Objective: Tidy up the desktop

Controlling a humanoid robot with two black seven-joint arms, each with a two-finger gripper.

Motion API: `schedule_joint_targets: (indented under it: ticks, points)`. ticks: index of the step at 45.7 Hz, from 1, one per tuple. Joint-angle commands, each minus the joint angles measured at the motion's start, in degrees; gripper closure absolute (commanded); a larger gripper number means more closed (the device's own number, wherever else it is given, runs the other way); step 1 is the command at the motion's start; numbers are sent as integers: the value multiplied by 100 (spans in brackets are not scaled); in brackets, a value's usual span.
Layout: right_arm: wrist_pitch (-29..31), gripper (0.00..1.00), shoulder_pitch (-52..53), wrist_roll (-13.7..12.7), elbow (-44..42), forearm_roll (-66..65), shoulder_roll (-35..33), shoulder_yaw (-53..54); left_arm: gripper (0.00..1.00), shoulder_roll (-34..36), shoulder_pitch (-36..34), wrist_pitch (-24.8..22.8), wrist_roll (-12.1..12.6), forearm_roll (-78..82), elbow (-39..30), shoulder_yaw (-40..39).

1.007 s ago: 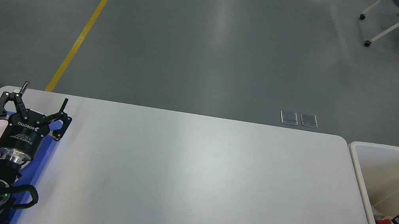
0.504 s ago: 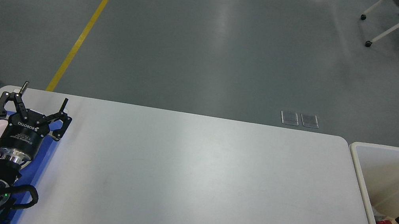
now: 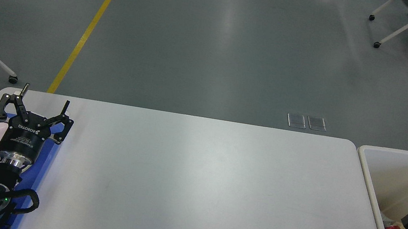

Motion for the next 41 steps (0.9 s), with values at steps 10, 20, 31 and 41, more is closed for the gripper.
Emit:
schedule_joint_targets:
  ticks: [10, 20, 31, 41]
  points:
    - [351, 0, 786, 412, 307, 93, -334, 172, 4, 0, 0, 0, -2, 0, 0, -4]
    - [1150, 0, 1762, 957, 1063, 102, -1178, 1550, 4, 0, 0, 0, -2, 0, 0, 4]
    - [1371, 0, 1755, 967, 1353, -162, -1434, 6458, 4, 0, 0, 0, -2, 0, 0, -5]
    - [1450, 0, 1324, 1028, 1748, -170, -976, 8257, 4, 0, 0, 0, -2, 0, 0, 4]
